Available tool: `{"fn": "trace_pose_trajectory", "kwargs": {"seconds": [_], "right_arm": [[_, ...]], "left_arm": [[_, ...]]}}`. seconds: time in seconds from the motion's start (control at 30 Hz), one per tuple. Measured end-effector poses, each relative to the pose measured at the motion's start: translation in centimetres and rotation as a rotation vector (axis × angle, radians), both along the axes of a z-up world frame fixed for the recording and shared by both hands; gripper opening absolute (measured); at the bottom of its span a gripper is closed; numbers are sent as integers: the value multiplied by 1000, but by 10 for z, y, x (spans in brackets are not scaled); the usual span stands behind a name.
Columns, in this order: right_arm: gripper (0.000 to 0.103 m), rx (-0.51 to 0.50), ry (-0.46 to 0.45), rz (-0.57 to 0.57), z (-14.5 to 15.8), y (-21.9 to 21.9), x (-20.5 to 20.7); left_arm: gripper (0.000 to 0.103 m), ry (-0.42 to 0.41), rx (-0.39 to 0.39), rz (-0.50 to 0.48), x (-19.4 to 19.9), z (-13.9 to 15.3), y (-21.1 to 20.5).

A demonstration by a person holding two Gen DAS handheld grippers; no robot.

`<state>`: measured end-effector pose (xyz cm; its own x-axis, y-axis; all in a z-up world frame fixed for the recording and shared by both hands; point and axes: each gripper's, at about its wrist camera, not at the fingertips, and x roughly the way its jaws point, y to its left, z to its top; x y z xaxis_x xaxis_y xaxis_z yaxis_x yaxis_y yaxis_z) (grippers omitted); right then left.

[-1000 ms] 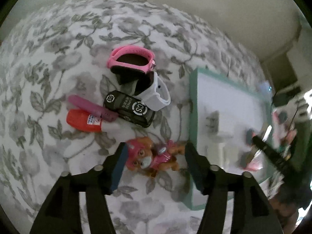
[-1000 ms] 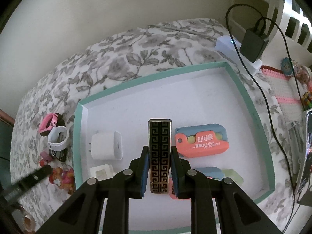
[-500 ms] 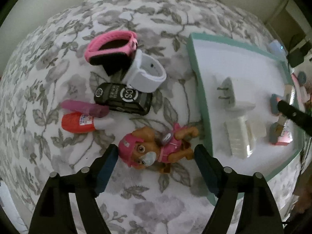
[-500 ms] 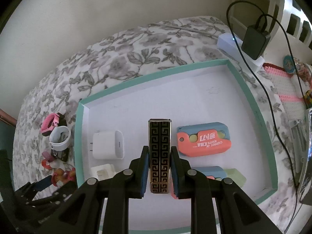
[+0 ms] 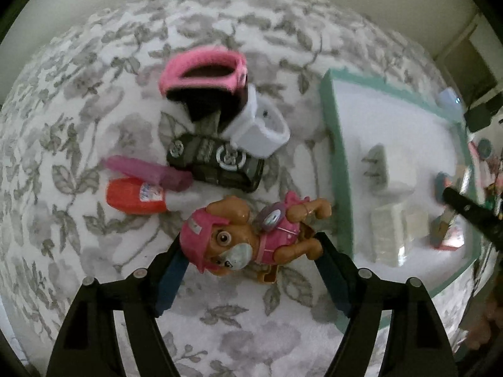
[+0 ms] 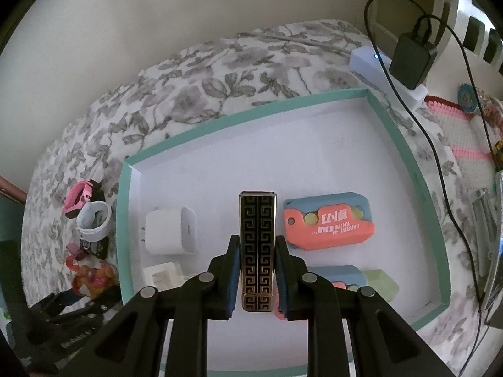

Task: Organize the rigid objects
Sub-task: 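Lower the bar and dog figure into the tray and open both grippers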

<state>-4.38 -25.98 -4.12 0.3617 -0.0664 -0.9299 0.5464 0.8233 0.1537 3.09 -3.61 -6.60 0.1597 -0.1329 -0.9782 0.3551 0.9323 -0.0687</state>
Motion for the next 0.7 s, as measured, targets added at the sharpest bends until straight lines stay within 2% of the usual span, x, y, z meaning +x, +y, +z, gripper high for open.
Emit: {"fn": "trace_pose_trajectory", "kwargs": {"seconds": [0.13,0.27,0.47,0.57,0.7], "right_arm": [[22,-3,-13,-8,5,-3,-2],[22,-34,1,-14,6,-6,-3],[22,-15,19,-61,-2,-20,-10],[22,-16,22,-83,-3,-27,-14],[25,-19,23,-116,-4,-33,-18]], "left_arm": [[79,-72,-97,-27,0,32,-12],[79,-108,-161,-107,-12,43,-40],[79,-139,-204,-235,-30,40,-87],[79,-119,-213,-259,-37,36,-99],[80,-141,-179,-271,-39,34,-103]]}}
